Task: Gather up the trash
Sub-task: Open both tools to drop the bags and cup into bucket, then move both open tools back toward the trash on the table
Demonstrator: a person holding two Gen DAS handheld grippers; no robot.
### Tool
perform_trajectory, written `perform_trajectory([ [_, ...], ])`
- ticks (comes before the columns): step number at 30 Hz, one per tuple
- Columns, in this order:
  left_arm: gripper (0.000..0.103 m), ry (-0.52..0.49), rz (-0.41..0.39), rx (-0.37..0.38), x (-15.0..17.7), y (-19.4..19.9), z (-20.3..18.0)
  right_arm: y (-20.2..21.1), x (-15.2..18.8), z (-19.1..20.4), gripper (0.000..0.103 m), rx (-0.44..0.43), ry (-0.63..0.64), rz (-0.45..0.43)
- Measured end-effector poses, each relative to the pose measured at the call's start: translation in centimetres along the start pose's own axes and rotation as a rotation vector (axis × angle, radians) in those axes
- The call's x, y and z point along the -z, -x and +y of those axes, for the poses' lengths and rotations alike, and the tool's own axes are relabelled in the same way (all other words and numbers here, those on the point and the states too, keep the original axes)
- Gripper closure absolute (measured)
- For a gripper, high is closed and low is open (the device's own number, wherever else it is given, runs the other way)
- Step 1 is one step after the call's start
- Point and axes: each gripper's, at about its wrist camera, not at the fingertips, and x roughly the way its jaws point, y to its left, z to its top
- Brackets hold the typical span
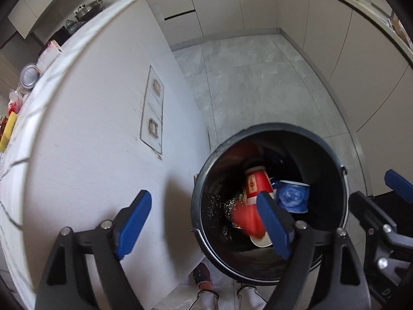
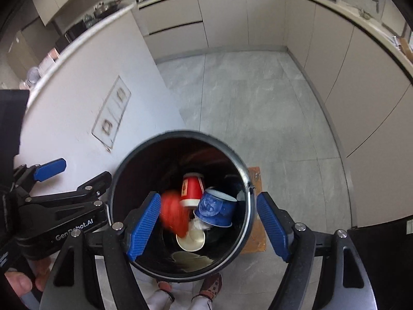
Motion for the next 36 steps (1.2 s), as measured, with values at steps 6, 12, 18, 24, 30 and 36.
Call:
perform_trajectory([
  [6,0.016,-0.011,-0.04,0.041,-0.2,2.6,1.0,3.2,-0.1,-0.6,0.024,0.014,-0.042,-0.051],
  [12,0.016,0.015,-0.087,0.11,-0.9,6.2,2.4,5.7,-0.3,-0.9,0.025,0.009,-0.091,-0.081],
  [18,0.016,0.048,-0.152,0.161,-1.4,10.5,5.4,8.2,-1.2,0.5,0.024,-0.017,-0.113,-0.128],
  [24,0.016,0.071,-0.23,0.168,-0.9,13.6,11.2,10.8,-2.8,5.7,0.024,-0.053,-0.086,-0.197],
  [30,0.016,0.148,-0.245,0.135,1.2,12.5,22.7,12.6,-4.6,16.3,0.021,-0.108,-0.02,-0.245],
  [36,0.016,0.253,-0.209,0.042,3.5,9.0,35.8,10.7,-4.5,28.3,0.02,-0.096,0.033,-0.248],
])
